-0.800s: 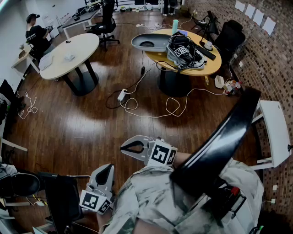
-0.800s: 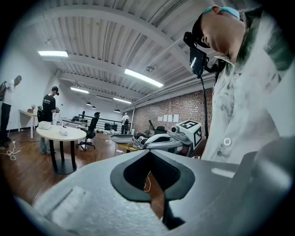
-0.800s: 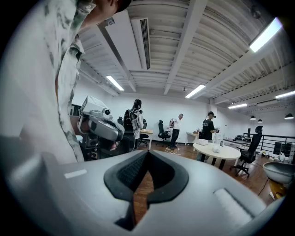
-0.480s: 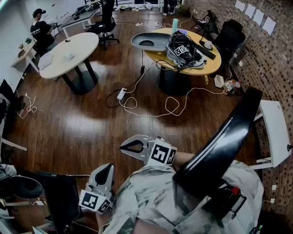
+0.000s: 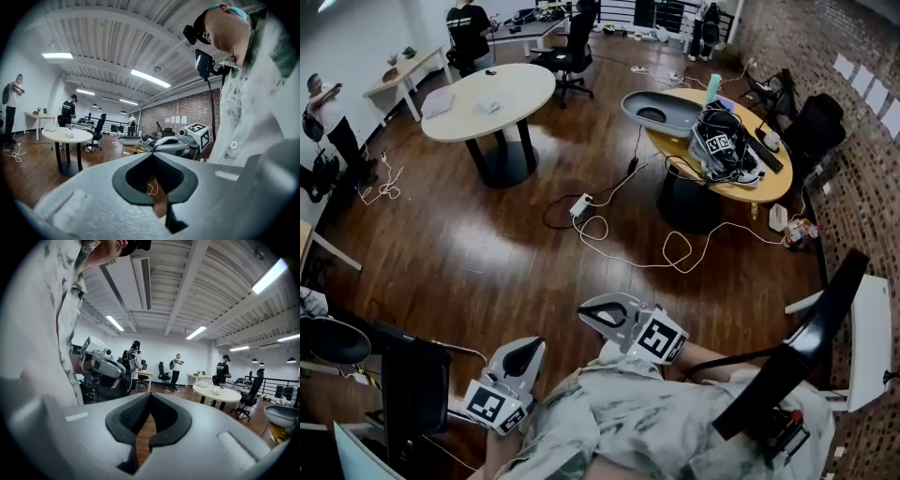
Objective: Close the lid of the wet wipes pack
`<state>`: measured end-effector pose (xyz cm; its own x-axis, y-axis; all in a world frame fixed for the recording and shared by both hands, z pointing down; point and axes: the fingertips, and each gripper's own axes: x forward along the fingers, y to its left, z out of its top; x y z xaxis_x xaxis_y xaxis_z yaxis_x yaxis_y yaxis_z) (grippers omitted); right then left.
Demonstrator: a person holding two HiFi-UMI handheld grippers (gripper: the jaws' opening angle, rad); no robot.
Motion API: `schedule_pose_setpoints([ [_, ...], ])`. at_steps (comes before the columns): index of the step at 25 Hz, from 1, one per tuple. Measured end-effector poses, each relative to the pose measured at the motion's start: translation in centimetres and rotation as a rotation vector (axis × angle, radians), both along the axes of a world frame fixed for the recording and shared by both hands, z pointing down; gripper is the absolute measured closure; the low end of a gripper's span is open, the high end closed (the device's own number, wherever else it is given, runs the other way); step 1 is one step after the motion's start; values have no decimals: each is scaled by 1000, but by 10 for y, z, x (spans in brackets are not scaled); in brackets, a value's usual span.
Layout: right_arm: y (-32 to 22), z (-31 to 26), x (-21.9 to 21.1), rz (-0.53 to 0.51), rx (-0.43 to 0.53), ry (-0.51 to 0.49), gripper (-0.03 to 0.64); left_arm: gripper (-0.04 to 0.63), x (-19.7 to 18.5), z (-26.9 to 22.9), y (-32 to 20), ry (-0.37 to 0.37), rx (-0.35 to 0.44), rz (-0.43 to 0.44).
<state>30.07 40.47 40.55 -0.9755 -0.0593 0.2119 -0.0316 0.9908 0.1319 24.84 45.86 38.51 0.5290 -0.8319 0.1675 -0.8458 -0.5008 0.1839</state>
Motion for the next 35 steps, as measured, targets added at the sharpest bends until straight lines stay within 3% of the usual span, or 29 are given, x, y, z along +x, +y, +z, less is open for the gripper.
schedule_pose_setpoints([
  [11, -108, 5, -11, -18, 23, -18, 611, 594, -20, 3, -96, -11, 27, -81],
  [16, -164, 5, -17, -48, -15, -15, 611, 595, -25, -2, -157, -6, 9, -135],
  [25, -260, 15, -11, -87, 0, 3, 611, 595, -28, -6, -259, -45, -15, -178],
  [35, -311, 30, -30, -143, 11, 49, 611, 595, -45, -3, -312, -48, -37, -190],
])
